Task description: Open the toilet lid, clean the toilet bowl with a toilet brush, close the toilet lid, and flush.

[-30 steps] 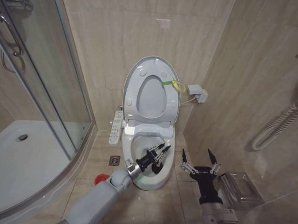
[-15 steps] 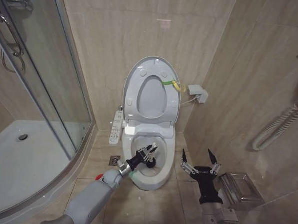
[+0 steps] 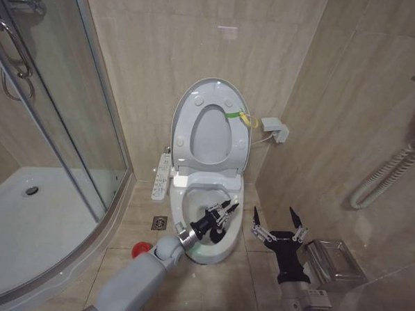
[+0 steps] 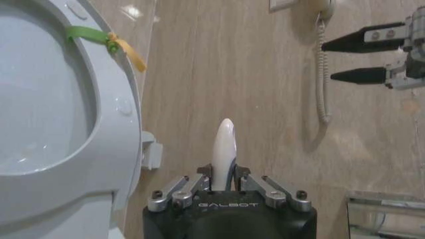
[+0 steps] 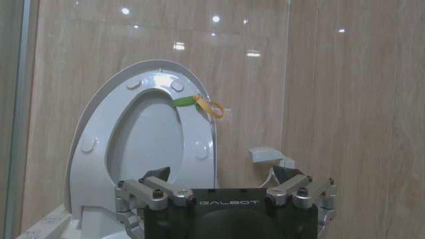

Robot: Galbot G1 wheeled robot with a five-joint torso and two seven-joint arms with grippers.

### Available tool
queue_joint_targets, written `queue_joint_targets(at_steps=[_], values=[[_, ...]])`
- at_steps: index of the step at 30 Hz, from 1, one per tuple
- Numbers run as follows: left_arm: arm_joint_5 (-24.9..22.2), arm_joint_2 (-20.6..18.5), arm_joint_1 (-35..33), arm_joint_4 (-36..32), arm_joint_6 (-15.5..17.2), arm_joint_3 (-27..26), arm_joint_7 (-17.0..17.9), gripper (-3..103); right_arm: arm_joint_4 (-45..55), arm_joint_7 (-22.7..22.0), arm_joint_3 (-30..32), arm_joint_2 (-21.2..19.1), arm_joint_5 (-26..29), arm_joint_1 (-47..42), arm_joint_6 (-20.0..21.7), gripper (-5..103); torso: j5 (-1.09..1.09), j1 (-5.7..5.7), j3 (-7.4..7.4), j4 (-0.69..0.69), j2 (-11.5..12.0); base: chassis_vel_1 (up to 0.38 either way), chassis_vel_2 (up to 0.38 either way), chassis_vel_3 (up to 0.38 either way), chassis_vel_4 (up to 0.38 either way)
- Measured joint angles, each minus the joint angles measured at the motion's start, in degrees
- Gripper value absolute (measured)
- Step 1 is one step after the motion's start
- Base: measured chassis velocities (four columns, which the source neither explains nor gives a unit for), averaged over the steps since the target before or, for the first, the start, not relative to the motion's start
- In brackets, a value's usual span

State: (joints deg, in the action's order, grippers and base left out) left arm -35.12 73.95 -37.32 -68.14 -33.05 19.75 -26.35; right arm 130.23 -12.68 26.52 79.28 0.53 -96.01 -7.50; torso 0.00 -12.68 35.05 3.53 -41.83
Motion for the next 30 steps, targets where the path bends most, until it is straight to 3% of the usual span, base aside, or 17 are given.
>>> queue_joint_targets(at_steps=[6, 10, 18, 23, 30], values=[[-0.1, 0.6, 1.8, 9.9, -2.8, -2.4, -2.1, 20, 0.0, 0.0, 0.0, 0.0, 0.0, 0.0, 0.0, 100, 0.01, 0.00, 0.00, 0.01, 0.0, 0.000, 0.000, 0.000, 0.000], [-0.2, 0.7, 2.5, 12.3, -3.4, -2.9, -2.5, 20, 0.0, 0.0, 0.0, 0.0, 0.0, 0.0, 0.0, 100, 0.01, -0.01, 0.01, -0.01, 0.0, 0.000, 0.000, 0.000, 0.000], [-1.3, 1.5, 3.5, 7.8, -3.2, -1.0, -2.0, 20, 0.0, 0.0, 0.0, 0.0, 0.0, 0.0, 0.0, 100, 0.00, 0.00, 0.01, 0.02, 0.0, 0.000, 0.000, 0.000, 0.000], [-1.4, 1.7, 3.0, 2.3, -1.1, 1.0, -0.1, 20, 0.0, 0.0, 0.0, 0.0, 0.0, 0.0, 0.0, 100, 0.00, 0.00, 0.00, 0.01, 0.0, 0.000, 0.000, 0.000, 0.000], [-0.2, 1.1, 1.3, 3.0, -0.8, 1.2, 0.3, 20, 0.0, 0.0, 0.0, 0.0, 0.0, 0.0, 0.0, 100, 0.00, 0.00, 0.00, 0.00, 0.0, 0.000, 0.000, 0.000, 0.000]])
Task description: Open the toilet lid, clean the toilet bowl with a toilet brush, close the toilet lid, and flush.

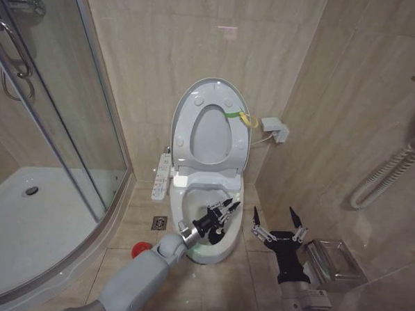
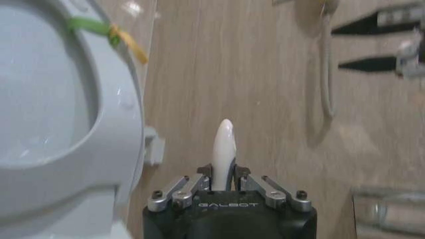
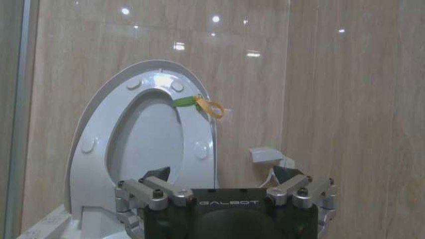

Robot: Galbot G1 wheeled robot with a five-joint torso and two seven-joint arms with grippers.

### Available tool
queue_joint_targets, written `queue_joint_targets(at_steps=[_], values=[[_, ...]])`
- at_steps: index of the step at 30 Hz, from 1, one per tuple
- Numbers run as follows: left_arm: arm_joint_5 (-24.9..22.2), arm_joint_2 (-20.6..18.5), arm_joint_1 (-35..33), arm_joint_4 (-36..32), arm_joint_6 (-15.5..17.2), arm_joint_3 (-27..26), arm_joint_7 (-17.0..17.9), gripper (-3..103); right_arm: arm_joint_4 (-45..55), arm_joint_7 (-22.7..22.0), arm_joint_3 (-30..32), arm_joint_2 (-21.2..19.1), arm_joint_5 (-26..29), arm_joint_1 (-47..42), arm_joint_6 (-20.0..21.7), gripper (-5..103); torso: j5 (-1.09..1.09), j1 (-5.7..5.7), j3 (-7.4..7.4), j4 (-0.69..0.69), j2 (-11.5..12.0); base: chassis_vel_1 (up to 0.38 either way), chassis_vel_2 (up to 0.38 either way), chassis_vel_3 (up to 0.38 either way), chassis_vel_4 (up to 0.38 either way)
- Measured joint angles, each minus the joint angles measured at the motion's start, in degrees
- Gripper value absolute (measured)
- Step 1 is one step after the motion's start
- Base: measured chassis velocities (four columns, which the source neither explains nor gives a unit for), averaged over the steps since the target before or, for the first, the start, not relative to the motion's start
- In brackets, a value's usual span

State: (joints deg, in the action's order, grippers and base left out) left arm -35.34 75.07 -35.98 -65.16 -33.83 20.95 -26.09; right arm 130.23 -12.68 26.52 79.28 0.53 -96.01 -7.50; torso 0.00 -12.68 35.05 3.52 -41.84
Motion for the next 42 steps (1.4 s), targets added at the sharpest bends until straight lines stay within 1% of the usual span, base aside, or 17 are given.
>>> queue_joint_targets(at_steps=[1, 2, 6, 9, 13, 16, 18, 21, 23, 24, 27, 28, 30, 31, 36, 40, 42], values=[[0.0, 0.0, -0.1, 0.9, -0.2, -0.1, -0.1, 20, 0.0, 0.0, 0.0, 0.0, 0.0, 0.0, 0.0, 100, 0.00, 0.00, 0.00, 0.00, 0.0, 0.000, 0.000, 0.000, 0.000], [0.1, 0.1, -0.2, 3.2, -1.3, -0.5, -0.7, 20, 0.0, 0.0, 0.0, 0.0, 0.0, 0.0, 0.0, 100, 0.00, 0.00, -0.01, 0.00, 0.0, 0.000, 0.000, 0.000, 0.000], [0.2, 0.2, 0.2, 5.1, -2.2, -1.2, -1.2, 20, 0.0, 0.0, 0.0, 0.0, 0.0, 0.0, 0.0, 100, 0.01, 0.00, 0.00, 0.01, 0.0, 0.000, 0.000, 0.000, 0.000], [0.2, -0.2, 0.3, 3.6, -2.1, -1.2, -1.2, 20, 0.0, 0.0, 0.0, 0.0, 0.0, 0.0, 0.0, 100, 0.01, 0.00, 0.00, 0.00, 0.0, 0.000, 0.000, 0.000, 0.000], [0.1, -0.5, 0.3, -0.3, -1.5, -1.4, -0.7, 20, 0.0, 0.0, 0.0, 0.0, 0.0, 0.0, 0.0, 100, 0.00, 0.00, 0.00, 0.01, 0.0, 0.000, 0.000, 0.000, 0.000], [0.0, -0.5, 0.5, -4.7, -0.7, -1.1, 0.1, 20, 0.0, 0.0, 0.0, 0.0, 0.0, 0.0, 0.0, 100, 0.00, 0.00, 0.00, 0.02, 0.0, 0.000, 0.000, 0.000, 0.000], [0.0, -0.4, 0.6, -4.9, -0.5, -1.0, 0.2, 20, 0.0, 0.0, 0.0, 0.0, 0.0, 0.0, 0.0, 100, 0.00, 0.00, 0.00, 0.03, 0.0, 0.000, 0.000, 0.000, 0.000], [0.1, -0.1, 0.7, -3.2, -0.5, -1.0, 0.2, 20, 0.0, 0.0, 0.0, 0.0, 0.0, 0.0, 0.0, 100, 0.00, 0.00, 0.00, 0.02, 0.0, 0.000, 0.000, 0.000, 0.000], [0.3, 0.3, 0.8, 1.2, -1.2, -1.3, -0.5, 20, 0.0, 0.0, 0.0, 0.0, 0.0, 0.0, 0.0, 100, 0.00, 0.00, 0.01, 0.00, 0.0, 0.000, 0.000, 0.000, 0.000], [0.3, 0.3, 0.8, 1.2, -1.2, -1.3, -0.5, 20, 0.0, 0.0, 0.0, 0.0, 0.0, 0.0, 0.0, 100, 0.00, 0.00, 0.01, 0.00, 0.0, 0.000, 0.000, 0.000, 0.000], [0.3, 0.7, 1.7, 8.5, -2.9, -2.9, -2.7, 20, 0.0, 0.0, 0.0, 0.0, 0.0, 0.0, 0.0, 100, 0.01, 0.00, 0.00, 0.01, 0.0, 0.000, 0.000, 0.000, 0.000], [0.3, 0.7, 1.7, 8.5, -2.9, -2.9, -2.7, 20, 0.0, 0.0, 0.0, 0.0, 0.0, 0.0, 0.0, 100, 0.01, 0.00, 0.00, 0.01, 0.0, 0.000, 0.000, 0.000, 0.000], [0.1, 0.9, 2.5, 11.8, -3.1, -4.4, -3.8, 20, 0.0, 0.0, 0.0, 0.0, 0.0, 0.0, 0.0, 100, -0.01, 0.00, 0.01, -0.02, 0.0, 0.000, 0.000, 0.000, 0.000], [-0.2, 1.0, 2.9, 12.4, -3.2, -5.0, -4.1, 20, 0.0, 0.0, 0.0, 0.0, 0.0, 0.0, 0.0, 100, 0.00, -0.01, 0.01, -0.01, 0.0, 0.000, 0.000, 0.000, 0.000], [-1.0, 0.9, 3.1, 9.9, -3.2, -5.1, -3.8, 20, 0.0, 0.0, 0.0, 0.0, 0.0, 0.0, 0.0, 100, 0.01, -0.01, 0.01, 0.02, 0.0, 0.000, 0.000, 0.000, 0.000], [-1.9, 1.4, 3.1, 4.4, -2.5, -3.9, -1.9, 20, 0.0, 0.0, 0.0, 0.0, 0.0, 0.0, 0.0, 100, 0.01, 0.00, 0.00, 0.03, 0.0, 0.000, 0.000, 0.000, 0.000], [-2.2, 1.4, 2.9, 3.4, -2.2, -3.2, -1.6, 20, 0.0, 0.0, 0.0, 0.0, 0.0, 0.0, 0.0, 100, 0.00, 0.00, 0.00, 0.03, 0.0, 0.000, 0.000, 0.000, 0.000]])
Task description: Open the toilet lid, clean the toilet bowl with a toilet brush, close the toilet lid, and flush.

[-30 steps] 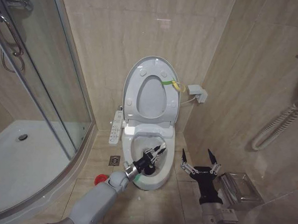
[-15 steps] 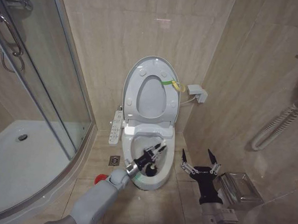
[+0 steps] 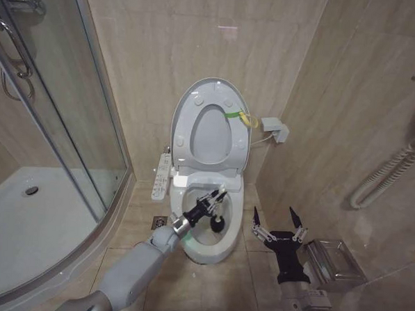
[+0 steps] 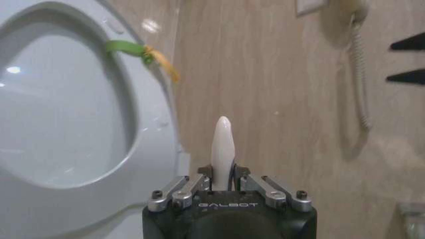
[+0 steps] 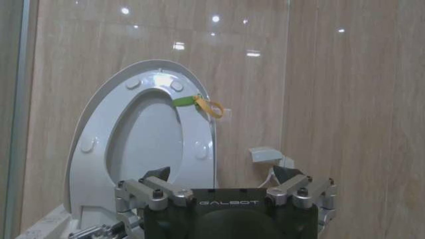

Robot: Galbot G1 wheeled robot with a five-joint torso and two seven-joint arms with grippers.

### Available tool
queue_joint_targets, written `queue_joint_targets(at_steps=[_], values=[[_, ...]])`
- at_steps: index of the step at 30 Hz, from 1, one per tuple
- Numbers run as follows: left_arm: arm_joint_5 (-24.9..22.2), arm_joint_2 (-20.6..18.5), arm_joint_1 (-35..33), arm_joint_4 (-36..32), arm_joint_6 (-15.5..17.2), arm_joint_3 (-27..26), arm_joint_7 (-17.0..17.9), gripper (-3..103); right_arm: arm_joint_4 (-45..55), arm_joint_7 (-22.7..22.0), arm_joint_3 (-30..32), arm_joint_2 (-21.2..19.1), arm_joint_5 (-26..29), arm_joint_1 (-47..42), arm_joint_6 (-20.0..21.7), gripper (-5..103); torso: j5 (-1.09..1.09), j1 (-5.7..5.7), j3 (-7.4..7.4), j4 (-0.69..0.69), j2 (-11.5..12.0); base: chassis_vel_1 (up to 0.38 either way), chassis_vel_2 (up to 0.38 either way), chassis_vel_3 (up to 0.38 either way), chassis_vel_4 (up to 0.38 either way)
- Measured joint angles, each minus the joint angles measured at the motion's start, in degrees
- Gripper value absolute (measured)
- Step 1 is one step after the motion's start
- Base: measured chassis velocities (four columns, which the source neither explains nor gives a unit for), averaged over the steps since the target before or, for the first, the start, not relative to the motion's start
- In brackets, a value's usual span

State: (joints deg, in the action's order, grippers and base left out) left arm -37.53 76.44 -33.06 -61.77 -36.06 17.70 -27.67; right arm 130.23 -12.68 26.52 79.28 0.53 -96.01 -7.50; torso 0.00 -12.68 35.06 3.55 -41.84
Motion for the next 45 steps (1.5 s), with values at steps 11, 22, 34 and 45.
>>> queue_joint_targets(at_steps=[11, 22, 34, 45], values=[[0.2, 1.0, 0.3, 11.1, -2.2, 0.0, -2.3, 20, 0.0, 0.0, 0.0, 0.0, 0.0, 0.0, 0.0, 100, -0.01, 0.00, 0.01, -0.07, 0.0, 0.000, 0.000, 0.000, 0.000], [-0.2, 2.0, 1.3, 4.1, -1.3, 0.3, -0.5, 20, 0.0, 0.0, 0.0, 0.0, 0.0, 0.0, 0.0, 100, 0.00, 0.00, 0.00, 0.00, 0.0, 0.000, 0.000, 0.000, 0.000], [0.4, 3.0, 1.2, 12.2, -1.9, 1.5, -0.7, 20, 0.0, 0.0, 0.0, 0.0, 0.0, 0.0, 0.0, 100, 0.00, 0.00, 0.00, -0.04, 0.0, 0.000, 0.000, 0.000, 0.000], [-0.4, 3.5, 0.7, 6.0, -1.3, 2.6, 0.0, 20, 0.0, 0.0, 0.0, 0.0, 0.0, 0.0, 0.0, 100, 0.00, 0.00, 0.00, -0.02, 0.0, 0.000, 0.000, 0.000, 0.000]])
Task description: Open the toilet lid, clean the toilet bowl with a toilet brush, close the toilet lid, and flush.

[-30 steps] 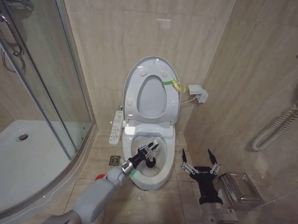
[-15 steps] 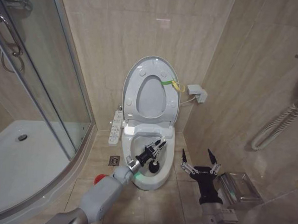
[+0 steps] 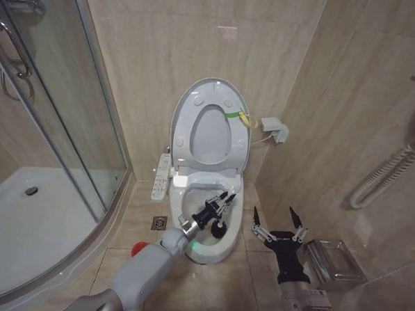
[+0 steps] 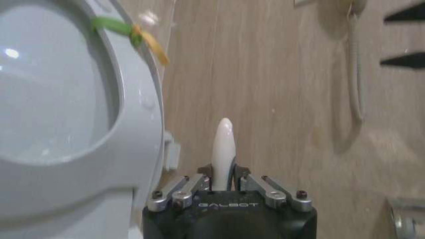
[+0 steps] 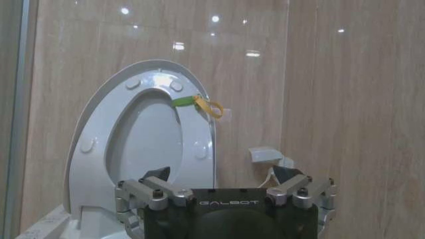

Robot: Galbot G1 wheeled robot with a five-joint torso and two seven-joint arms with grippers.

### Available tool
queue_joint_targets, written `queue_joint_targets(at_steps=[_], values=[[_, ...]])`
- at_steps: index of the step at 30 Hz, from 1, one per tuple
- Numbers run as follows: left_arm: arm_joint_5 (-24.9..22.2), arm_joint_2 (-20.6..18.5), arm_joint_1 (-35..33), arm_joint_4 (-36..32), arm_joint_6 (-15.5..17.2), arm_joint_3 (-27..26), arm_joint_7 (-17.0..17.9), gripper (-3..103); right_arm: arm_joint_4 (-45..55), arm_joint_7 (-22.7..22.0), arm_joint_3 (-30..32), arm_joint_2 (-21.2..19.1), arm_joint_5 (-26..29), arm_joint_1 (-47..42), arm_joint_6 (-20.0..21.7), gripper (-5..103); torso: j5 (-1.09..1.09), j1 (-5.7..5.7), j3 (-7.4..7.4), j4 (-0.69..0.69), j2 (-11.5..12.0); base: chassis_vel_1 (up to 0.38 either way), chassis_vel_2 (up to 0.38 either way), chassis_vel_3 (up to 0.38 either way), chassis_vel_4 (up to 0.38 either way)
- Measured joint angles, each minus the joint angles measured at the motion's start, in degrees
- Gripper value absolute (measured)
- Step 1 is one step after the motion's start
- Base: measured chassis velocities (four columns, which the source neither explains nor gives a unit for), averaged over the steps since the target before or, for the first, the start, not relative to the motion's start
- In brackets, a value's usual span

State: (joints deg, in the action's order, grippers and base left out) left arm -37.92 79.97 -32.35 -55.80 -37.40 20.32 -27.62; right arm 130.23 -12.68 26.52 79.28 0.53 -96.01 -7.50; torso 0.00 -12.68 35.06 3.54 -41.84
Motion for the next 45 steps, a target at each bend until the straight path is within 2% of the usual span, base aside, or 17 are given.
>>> queue_joint_targets(at_steps=[3, 8, 12, 17, 23, 25, 35, 38, 40, 42, 45], values=[[1.3, 0.3, -0.4, 4.0, -0.2, -0.2, 0.0, 20, 0.0, 0.0, 0.0, 0.0, 0.0, 0.0, 0.0, 100, 0.01, 0.00, -0.01, 0.00, 0.0, 0.000, 0.000, 0.000, 0.000], [2.1, 0.0, -0.2, 6.1, -0.5, -0.7, 0.0, 20, 0.0, 0.0, 0.0, 0.0, 0.0, 0.0, 0.0, 100, 0.01, 0.00, 0.01, -0.03, 0.0, 0.000, 0.000, 0.000, 0.000], [1.5, -0.6, 0.1, 1.0, -0.5, -1.2, 0.0, 20, 0.0, 0.0, 0.0, 0.0, 0.0, 0.0, 0.0, 100, 0.01, 0.00, 0.00, 0.01, 0.0, 0.000, 0.000, 0.000, 0.000], [0.3, -0.5, -0.1, -1.8, -0.1, -0.6, 0.0, 21, 0.0, 0.0, 0.0, 0.0, 0.0, 0.0, 0.0, 100, 0.00, 0.00, 0.00, 0.02, 0.0, 0.000, 0.000, 0.000, 0.000], [0.8, 0.0, -0.3, 4.4, -0.6, -0.5, -0.2, 20, 0.0, 0.0, 0.0, 0.0, 0.0, 0.0, 0.0, 100, 0.02, 0.00, -0.01, 0.00, 0.0, 0.000, 0.000, 0.000, 0.000], [0.8, -0.4, -0.3, 5.2, -0.7, -0.5, -0.3, 20, 0.0, 0.0, 0.0, 0.0, 0.0, 0.0, 0.0, 100, -0.01, 0.00, 0.01, -0.05, 0.0, 0.000, 0.000, 0.000, 0.000], [-0.2, -0.1, 0.0, -2.6, -0.4, -0.3, -0.2, 20, 0.0, 0.0, 0.0, 0.0, 0.0, 0.0, 0.0, 100, 0.01, 0.00, 0.00, 0.03, 0.0, 0.000, 0.000, 0.000, 0.000], [0.3, 0.4, -0.1, -1.2, -0.3, -0.1, -0.2, 20, 0.0, 0.0, 0.0, 0.0, 0.0, 0.0, 0.0, 100, 0.00, 0.00, 0.00, 0.01, 0.0, 0.000, 0.000, 0.000, 0.000], [1.4, 1.0, -0.1, 3.4, -0.5, -0.2, -0.2, 20, 0.0, 0.0, 0.0, 0.0, 0.0, 0.0, 0.0, 100, 0.01, 0.00, 0.00, -0.01, 0.0, 0.000, 0.000, 0.000, 0.000], [1.3, 0.7, -0.2, 5.1, -0.6, -0.4, -0.2, 20, 0.0, 0.0, 0.0, 0.0, 0.0, 0.0, 0.0, 100, 0.01, 0.01, -0.01, 0.00, 0.0, 0.000, 0.000, 0.000, 0.000], [1.0, -0.3, -0.8, 4.0, -0.6, -0.3, -0.2, 20, 0.0, 0.0, 0.0, 0.0, 0.0, 0.0, 0.0, 100, 0.00, 0.00, 0.00, -0.04, 0.0, 0.000, 0.000, 0.000, 0.000]])
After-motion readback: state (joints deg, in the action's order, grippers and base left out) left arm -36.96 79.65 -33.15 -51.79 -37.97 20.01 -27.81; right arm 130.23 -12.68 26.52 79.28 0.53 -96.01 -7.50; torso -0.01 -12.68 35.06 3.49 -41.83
